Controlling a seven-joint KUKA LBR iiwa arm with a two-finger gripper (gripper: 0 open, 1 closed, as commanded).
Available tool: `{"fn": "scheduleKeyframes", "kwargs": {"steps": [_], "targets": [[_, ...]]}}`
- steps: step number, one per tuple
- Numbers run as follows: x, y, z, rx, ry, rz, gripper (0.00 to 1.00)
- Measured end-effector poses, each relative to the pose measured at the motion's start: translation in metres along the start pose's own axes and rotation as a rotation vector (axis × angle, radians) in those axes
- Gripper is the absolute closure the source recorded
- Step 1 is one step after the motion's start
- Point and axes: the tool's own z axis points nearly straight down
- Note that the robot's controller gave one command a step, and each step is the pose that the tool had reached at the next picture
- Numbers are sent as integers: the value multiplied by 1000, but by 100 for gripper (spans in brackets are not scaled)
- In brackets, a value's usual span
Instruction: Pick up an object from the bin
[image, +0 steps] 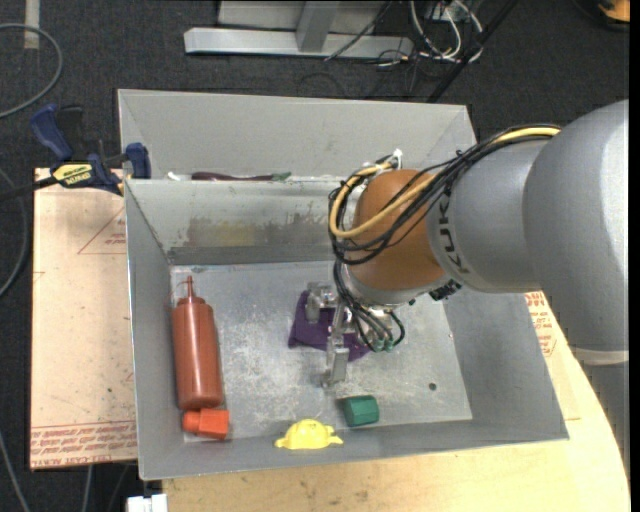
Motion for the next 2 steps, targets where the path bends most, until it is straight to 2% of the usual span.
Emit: {"fn": "scheduleKeyframes", "kwargs": {"steps": [1,2], "targets": [[-1,0,-1,-1,-3,1,100],[-1,0,-1,0,-3,1,100]]}}
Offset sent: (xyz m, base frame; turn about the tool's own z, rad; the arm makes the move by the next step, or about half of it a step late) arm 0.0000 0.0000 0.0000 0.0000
